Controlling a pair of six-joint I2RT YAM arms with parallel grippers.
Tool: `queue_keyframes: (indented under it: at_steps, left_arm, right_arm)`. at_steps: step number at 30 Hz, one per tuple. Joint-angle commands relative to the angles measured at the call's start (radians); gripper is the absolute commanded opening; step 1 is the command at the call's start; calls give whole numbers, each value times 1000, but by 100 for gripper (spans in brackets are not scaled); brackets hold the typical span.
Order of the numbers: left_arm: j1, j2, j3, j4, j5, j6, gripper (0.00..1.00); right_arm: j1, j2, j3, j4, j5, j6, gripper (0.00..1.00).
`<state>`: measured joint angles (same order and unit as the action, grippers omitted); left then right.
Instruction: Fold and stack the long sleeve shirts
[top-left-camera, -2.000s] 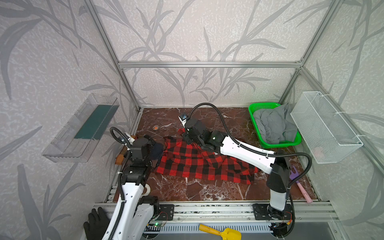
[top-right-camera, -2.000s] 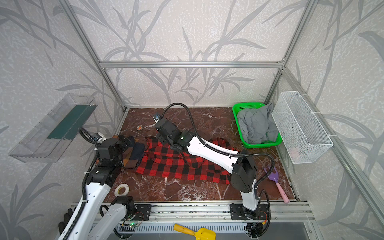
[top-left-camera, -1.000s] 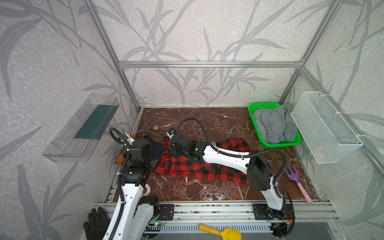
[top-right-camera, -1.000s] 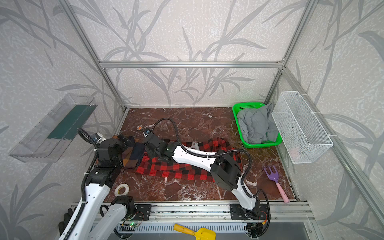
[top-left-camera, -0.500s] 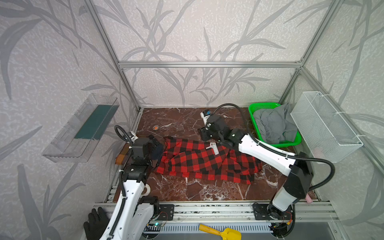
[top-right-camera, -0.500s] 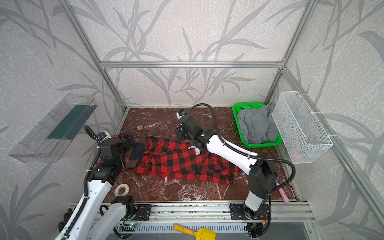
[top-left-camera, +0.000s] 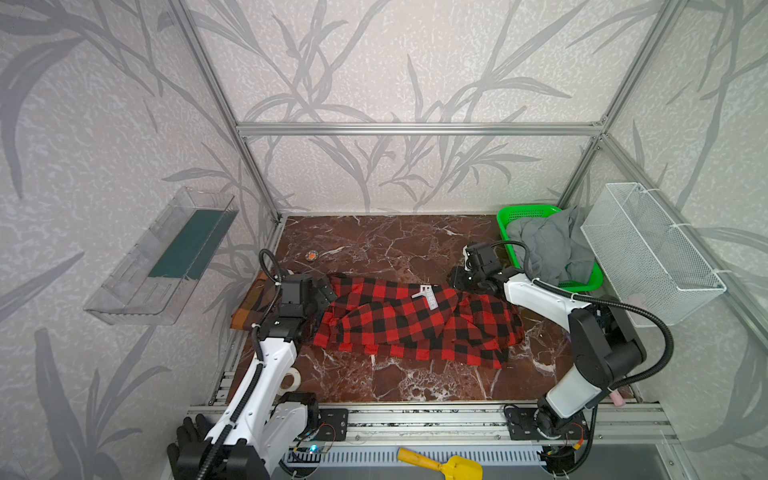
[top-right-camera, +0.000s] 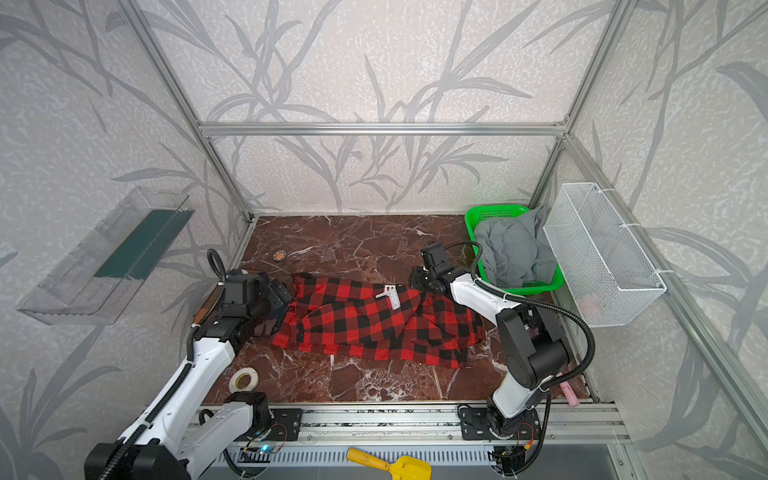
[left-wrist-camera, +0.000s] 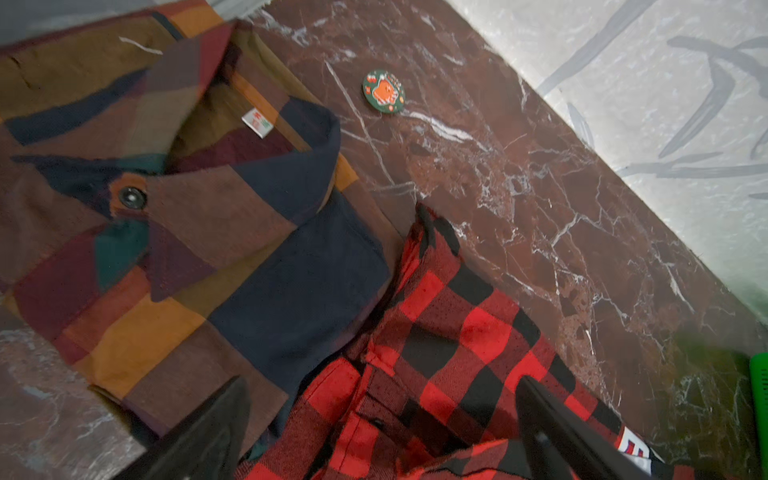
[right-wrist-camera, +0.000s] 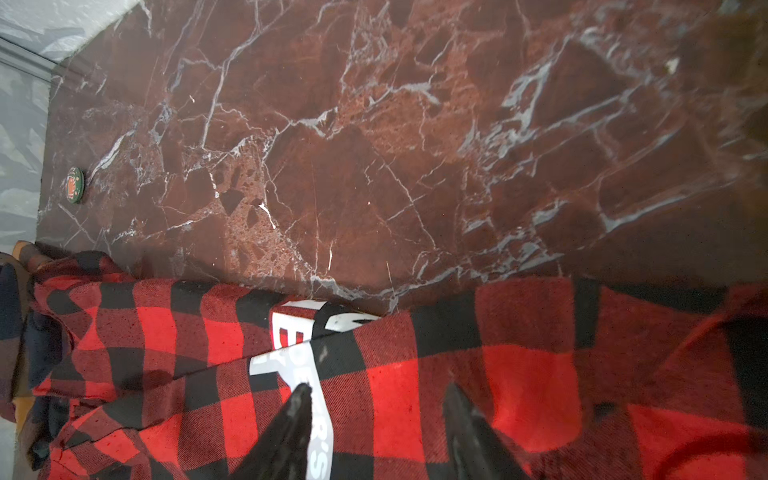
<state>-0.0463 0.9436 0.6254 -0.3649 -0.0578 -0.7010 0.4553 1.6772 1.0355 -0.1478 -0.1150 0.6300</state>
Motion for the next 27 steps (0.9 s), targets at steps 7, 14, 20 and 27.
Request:
queue_keyframes:
  at_steps: [7, 14, 20, 27]
  left_arm:
    - [-182, 114, -20, -70, -22, -3, 94]
    - [-209, 135, -73, -76, -27, 3, 78]
    - [-210, 155, -111, -17, -16, -9, 70]
    - [-210, 231, -114, 40, 0, 2, 54]
  right_arm:
    - [-19, 7, -67, 102, 4, 28, 50]
    - [-22, -40, -96, 128, -10, 16, 50]
    - [-21, -62, -106, 148, -35, -15, 50]
    - [-20, -76, -119, 166, -52, -7, 50]
